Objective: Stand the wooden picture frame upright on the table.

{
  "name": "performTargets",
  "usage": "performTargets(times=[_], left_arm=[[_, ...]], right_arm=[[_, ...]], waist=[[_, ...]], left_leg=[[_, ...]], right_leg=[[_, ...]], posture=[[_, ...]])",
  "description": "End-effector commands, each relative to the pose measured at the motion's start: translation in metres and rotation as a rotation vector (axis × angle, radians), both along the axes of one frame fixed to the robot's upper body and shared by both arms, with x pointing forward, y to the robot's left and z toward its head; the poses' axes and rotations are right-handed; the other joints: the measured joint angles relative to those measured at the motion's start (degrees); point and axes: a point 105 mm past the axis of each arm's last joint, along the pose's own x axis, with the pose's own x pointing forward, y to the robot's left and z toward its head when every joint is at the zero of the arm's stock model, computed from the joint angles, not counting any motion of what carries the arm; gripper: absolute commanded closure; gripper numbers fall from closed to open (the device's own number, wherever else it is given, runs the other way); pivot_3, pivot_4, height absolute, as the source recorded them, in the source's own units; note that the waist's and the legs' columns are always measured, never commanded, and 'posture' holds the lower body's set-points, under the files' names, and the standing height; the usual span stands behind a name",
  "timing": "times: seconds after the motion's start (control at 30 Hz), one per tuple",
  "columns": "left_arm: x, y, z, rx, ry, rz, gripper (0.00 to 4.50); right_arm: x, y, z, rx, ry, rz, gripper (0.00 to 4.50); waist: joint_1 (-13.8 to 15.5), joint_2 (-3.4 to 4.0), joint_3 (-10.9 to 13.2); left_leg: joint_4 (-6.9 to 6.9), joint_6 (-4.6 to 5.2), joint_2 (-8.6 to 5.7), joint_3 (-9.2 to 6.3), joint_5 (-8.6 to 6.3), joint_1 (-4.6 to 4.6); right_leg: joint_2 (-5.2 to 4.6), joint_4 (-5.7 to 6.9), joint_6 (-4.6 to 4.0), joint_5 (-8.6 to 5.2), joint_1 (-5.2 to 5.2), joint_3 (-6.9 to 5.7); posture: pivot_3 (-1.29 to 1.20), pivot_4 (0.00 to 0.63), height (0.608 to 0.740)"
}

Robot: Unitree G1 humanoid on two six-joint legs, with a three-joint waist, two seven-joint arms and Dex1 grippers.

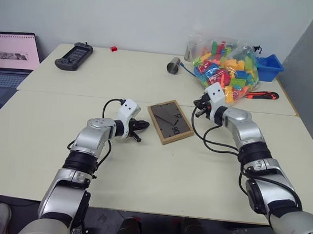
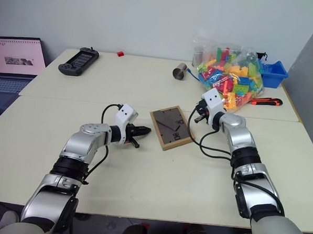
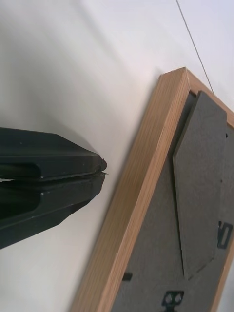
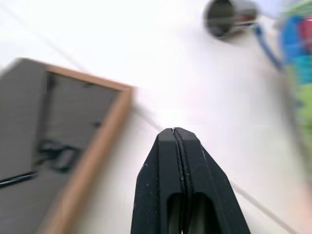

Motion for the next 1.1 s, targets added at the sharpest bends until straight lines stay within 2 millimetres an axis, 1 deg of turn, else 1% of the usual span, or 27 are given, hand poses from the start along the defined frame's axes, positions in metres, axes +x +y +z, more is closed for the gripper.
performTargets(times=[0.03, 0.1, 0.17, 0.33, 0.5, 0.57, 0.67, 0.8, 0.87, 1.1], left_arm=[[0.007, -0.004, 0.009, 0.042, -0.052, -0.004, 4.49], [0.009, -0.005, 0.007, 0.055, -0.052, -0.002, 4.49], [0.009, -0.008, 0.008, 0.054, -0.045, -0.016, 4.49], [0.006, -0.015, 0.008, 0.050, -0.042, -0.044, 4.49], [0.002, -0.015, 0.011, 0.065, -0.043, -0.071, 4.49], [-0.004, -0.014, 0.011, 0.074, -0.031, -0.089, 4.49], [-0.017, -0.013, 0.008, 0.093, -0.004, -0.127, 4.49], [-0.043, -0.013, 0.005, 0.107, 0.043, -0.180, 4.49], [-0.052, -0.013, 0.004, 0.111, 0.062, -0.187, 4.49], [-0.067, -0.008, 0.004, 0.105, 0.085, -0.140, 4.49]], right_arm=[[-0.006, 0.018, -0.012, -0.069, -0.003, 0.097, 4.50], [-0.012, 0.026, -0.023, -0.127, 0.005, 0.153, 4.50], [-0.017, 0.032, -0.027, -0.113, 0.023, 0.185, 4.50], [-0.033, 0.048, -0.027, -0.034, 0.065, 0.304, 4.50], [-0.053, 0.059, -0.024, 0.013, 0.090, 0.419, 4.50], [-0.061, 0.063, -0.024, 0.018, 0.093, 0.453, 4.50], [-0.073, 0.066, -0.025, 0.014, 0.102, 0.489, 4.50], [-0.085, 0.067, -0.030, -0.013, 0.113, 0.501, 4.50], [-0.089, 0.066, -0.033, -0.023, 0.123, 0.496, 4.50], [-0.113, 0.070, -0.039, -0.051, 0.160, 0.566, 4.50]], waist=[[-0.08, 0.00, 0.00], [-0.21, 0.00, 0.00], [-0.31, 0.00, 0.00], [-0.36, 0.00, 0.00], [-0.35, 0.00, 0.00], [-0.78, 0.01, 0.00], [-1.29, 0.01, 0.00], [-1.39, 0.02, 0.00], [-1.37, 0.02, 0.00], [-1.21, 0.02, 0.00]], left_leg=[[-0.01, 0.00, -0.01, 0.01, 0.00, 0.00], [-0.01, 0.00, 0.00, 0.01, 0.00, 0.00], [0.00, 0.00, 0.00, 0.00, 0.00, 0.00], [0.03, -0.01, 0.00, -0.02, 0.01, 0.00], [0.02, -0.01, 0.01, -0.12, 0.00, -0.01], [0.02, 0.00, 0.03, -0.14, 0.01, 0.00], [0.01, -0.01, 0.04, -0.22, 0.01, -0.02], [0.01, -0.01, 0.06, -0.32, 0.01, -0.05], [0.02, -0.01, 0.05, -0.37, 0.01, -0.03], [0.05, -0.01, 0.02, -0.44, 0.01, -0.04]], right_leg=[[0.00, 0.00, 0.00, 0.00, 0.00, 0.00], [0.00, 0.01, 0.00, 0.00, -0.01, 0.00], [0.00, 0.03, 0.00, 0.00, 0.00, 0.00], [0.00, 0.05, 0.00, 0.00, 0.01, -0.04], [0.00, 0.05, 0.00, 0.00, 0.02, -0.17], [0.00, 0.06, 0.00, 0.00, 0.02, -0.24], [0.00, 0.09, 0.00, 0.00, 0.01, -0.34], [0.00, 0.14, -0.01, 0.00, 0.00, -0.44], [-0.01, 0.19, -0.01, -0.01, 0.02, -0.47], [-0.01, 0.17, -0.03, -0.03, 0.08, -0.52]], posture=[[0.00, 0.150, 0.740], [0.00, 0.150, 0.740], [0.00, 0.150, 0.740], [0.00, 0.150, 0.740], [0.00, 0.150, 0.740], [0.00, 0.150, 0.740], [0.00, 0.150, 0.740], [0.00, 0.150, 0.740], [0.00, 0.150, 0.740], [0.00, 0.150, 0.740]])
